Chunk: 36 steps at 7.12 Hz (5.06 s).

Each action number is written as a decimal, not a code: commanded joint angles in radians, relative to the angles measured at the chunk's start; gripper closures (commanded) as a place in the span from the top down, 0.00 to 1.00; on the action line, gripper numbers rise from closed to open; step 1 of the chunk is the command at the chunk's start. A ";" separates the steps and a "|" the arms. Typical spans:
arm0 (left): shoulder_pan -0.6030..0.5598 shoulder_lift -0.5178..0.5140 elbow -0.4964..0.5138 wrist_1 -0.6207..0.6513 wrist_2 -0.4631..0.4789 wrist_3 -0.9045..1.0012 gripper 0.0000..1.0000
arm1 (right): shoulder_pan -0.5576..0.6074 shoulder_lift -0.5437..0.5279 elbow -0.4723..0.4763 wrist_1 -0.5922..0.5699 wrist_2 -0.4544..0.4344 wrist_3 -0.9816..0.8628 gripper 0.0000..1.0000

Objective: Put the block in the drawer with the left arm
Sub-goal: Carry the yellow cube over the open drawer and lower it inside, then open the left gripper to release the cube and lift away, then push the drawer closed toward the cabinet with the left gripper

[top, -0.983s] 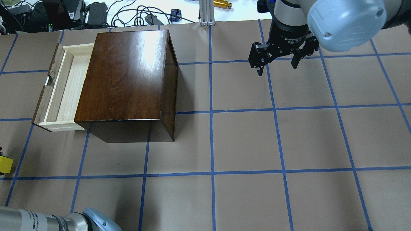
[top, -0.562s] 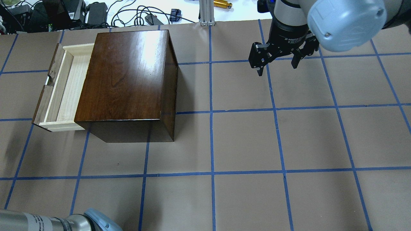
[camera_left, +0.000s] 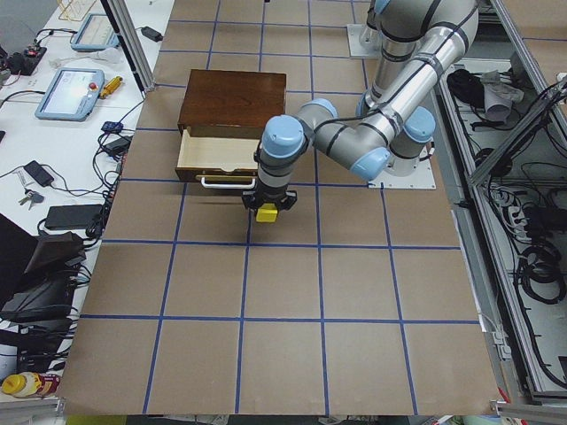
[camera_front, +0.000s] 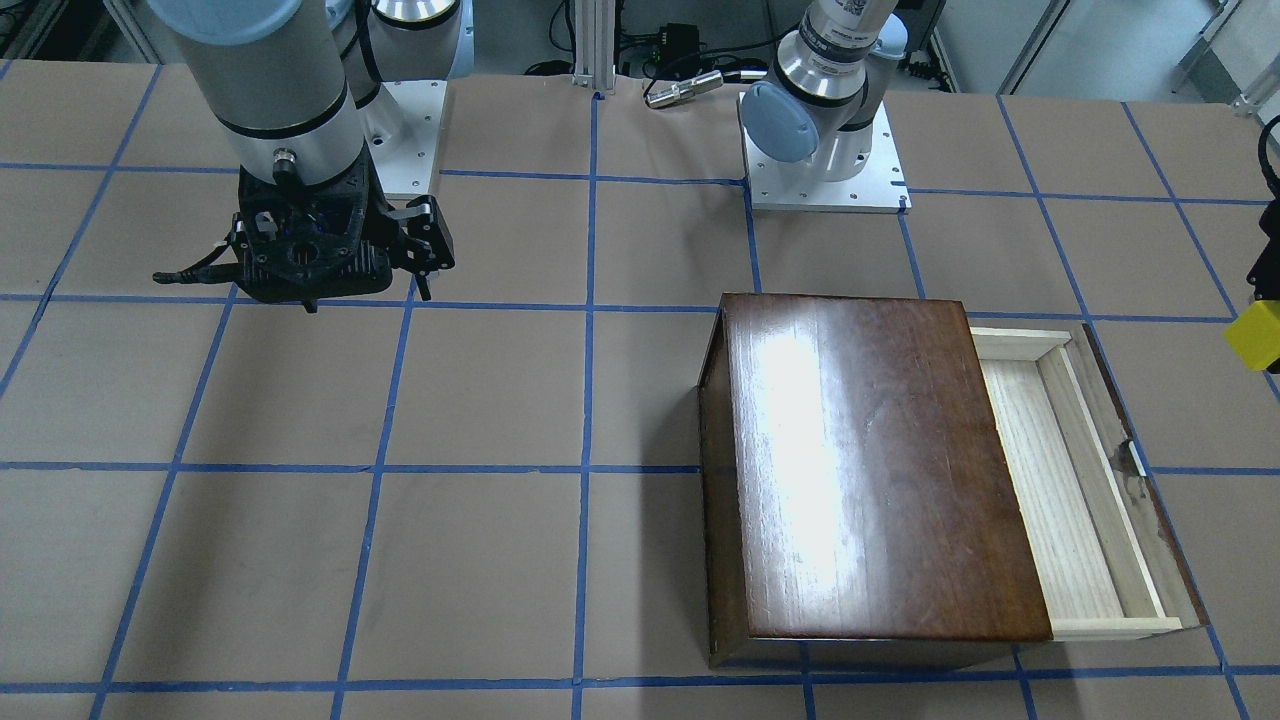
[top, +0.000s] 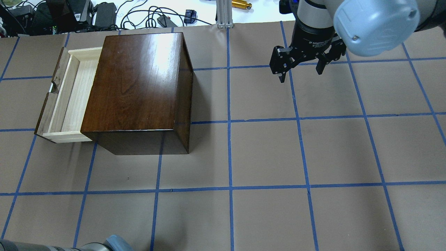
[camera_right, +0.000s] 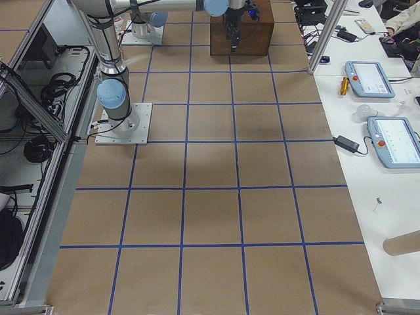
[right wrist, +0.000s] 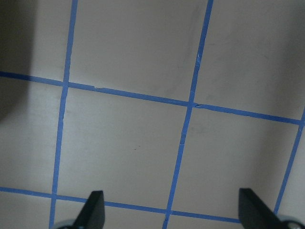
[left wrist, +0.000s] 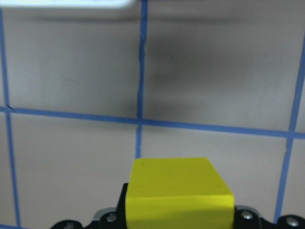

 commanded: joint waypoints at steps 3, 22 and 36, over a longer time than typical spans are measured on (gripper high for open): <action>-0.299 -0.029 0.055 -0.024 -0.001 -0.276 0.00 | 0.000 0.000 0.000 0.000 -0.001 -0.001 1.00; -0.422 0.227 0.009 -0.263 0.013 -1.311 1.00 | 0.000 0.000 0.000 0.000 -0.001 -0.001 1.00; -0.818 0.202 0.012 -0.277 0.053 -2.368 1.00 | 0.000 0.000 0.000 0.000 -0.001 0.000 1.00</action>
